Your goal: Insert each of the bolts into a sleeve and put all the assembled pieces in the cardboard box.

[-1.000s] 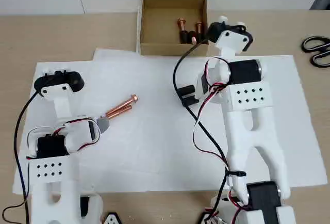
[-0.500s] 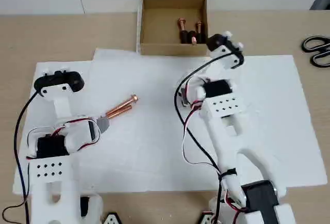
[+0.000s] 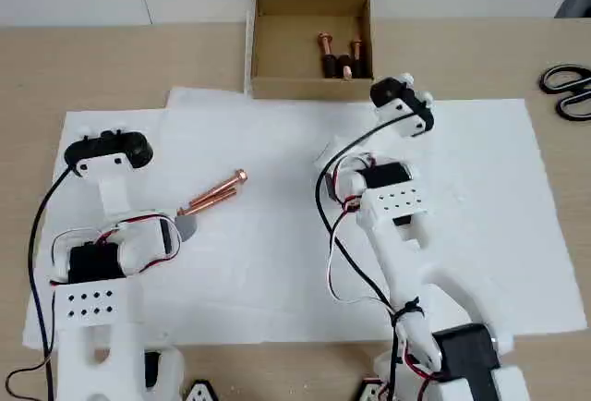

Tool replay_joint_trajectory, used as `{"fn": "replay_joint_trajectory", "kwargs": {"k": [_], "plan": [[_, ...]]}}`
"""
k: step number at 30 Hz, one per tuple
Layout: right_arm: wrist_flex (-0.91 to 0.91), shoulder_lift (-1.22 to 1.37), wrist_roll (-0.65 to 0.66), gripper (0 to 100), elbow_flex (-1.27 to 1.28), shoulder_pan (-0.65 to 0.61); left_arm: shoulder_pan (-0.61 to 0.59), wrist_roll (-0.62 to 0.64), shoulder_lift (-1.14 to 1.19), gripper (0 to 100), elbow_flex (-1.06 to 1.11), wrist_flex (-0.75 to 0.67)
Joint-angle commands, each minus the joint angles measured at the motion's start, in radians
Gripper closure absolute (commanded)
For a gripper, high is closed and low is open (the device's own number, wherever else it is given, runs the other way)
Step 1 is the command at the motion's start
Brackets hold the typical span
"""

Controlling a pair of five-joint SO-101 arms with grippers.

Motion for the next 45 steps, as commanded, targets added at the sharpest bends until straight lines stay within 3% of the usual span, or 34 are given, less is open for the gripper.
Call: {"fn": "replay_joint_trajectory", "kwargs": {"k": [1, 13, 20, 25, 32, 45], "plan": [[-0.028, -0.013, -0.008, 68.5, 0.005, -0.002, -0.002, -0.006, -0.017, 73, -0.004, -0.020], [-0.028, 0.059, -0.009, 69.0, -0.002, -0.002, -0.002, -0.006, -0.015, 73, -0.004, -0.015], [-0.028, 0.059, -0.008, 86.8, 0.003, -0.002, -0.002, -0.006, -0.014, 73, -0.002, -0.015], [-0.028, 0.061, -0.005, 92.9, 0.005, 0.016, -0.002, -0.006, -0.014, 73, -0.002, -0.015], [-0.025, 0.061, -0.003, 93.1, 0.005, 0.068, -0.002, -0.006, -0.014, 73, -0.002, -0.015], [-0.028, 0.074, -0.002, 93.0, 0.002, 0.031, -0.002, -0.006, -0.014, 73, -0.002, -0.017]]}}
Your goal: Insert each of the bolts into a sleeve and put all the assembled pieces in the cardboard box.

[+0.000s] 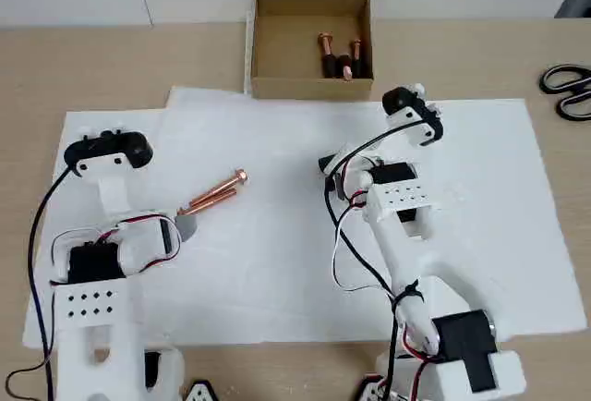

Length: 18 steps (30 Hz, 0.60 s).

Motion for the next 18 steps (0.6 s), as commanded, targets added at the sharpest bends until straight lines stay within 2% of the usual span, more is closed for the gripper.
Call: {"fn": "replay_joint_trajectory", "kwargs": {"k": [1, 6, 18], "plan": [[-0.013, 0.016, -0.002, 92.7, -0.009, -0.025, -0.002, -0.006, -0.014, 73, -0.002, -0.017], [-0.019, 0.081, -0.002, 84.9, -0.028, -0.038, -0.002, -0.006, -0.014, 73, -0.002, -0.015], [-0.062, 0.111, -0.002, 86.3, -0.063, -0.031, -0.002, -0.006, -0.014, 73, -0.002, -0.017]]}}
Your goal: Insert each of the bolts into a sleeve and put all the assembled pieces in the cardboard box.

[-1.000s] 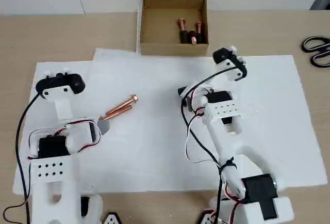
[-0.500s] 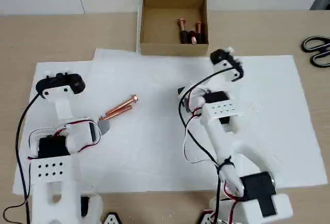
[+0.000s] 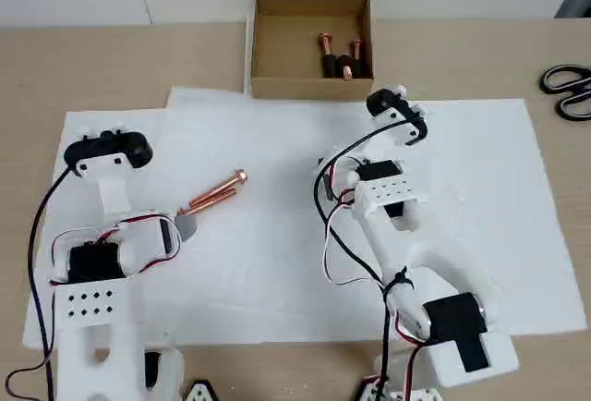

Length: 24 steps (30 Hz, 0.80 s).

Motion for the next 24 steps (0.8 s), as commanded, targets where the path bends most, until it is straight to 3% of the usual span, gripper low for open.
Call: {"fn": "replay_joint_trajectory", "kwargs": {"k": [1, 18, 22, 24], "plan": [[-0.035, 0.019, -0.002, 87.2, -0.029, 0.004, -0.002, -0.006, -0.014, 73, -0.002, -0.017], [-0.085, 0.185, -0.002, 89.4, -0.069, 0.007, -0.002, -0.006, -0.014, 73, -0.002, -0.015], [-0.084, 0.179, 0.002, 99.8, -0.069, 0.041, -0.002, -0.006, -0.014, 73, -0.002, -0.015], [-0.084, 0.179, 0.026, 98.4, -0.069, 0.064, -0.002, -0.006, -0.014, 73, -0.002, -0.015]]}}
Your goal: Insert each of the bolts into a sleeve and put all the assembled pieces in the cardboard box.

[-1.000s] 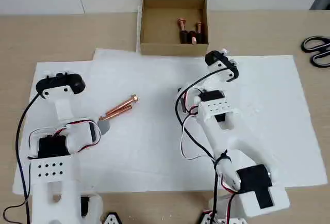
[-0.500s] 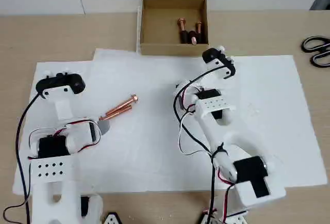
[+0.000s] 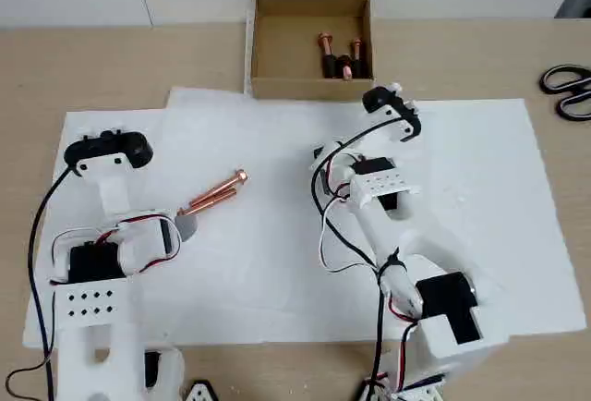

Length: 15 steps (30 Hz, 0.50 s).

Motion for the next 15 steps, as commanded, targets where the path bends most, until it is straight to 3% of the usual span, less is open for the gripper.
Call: {"fn": "replay_joint_trajectory", "kwargs": {"k": [1, 7, 15], "plan": [[0.004, 0.022, 0.040, 98.6, -0.006, 0.050, -0.002, -0.008, -0.014, 73, -0.002, -0.015], [0.148, 0.019, 0.095, 99.5, -0.054, 0.070, -0.002, -0.008, -0.014, 73, -0.002, -0.015], [0.567, -0.051, 0.239, 99.5, -0.301, 0.070, -0.002, -0.008, -0.014, 73, -0.002, -0.017]]}}
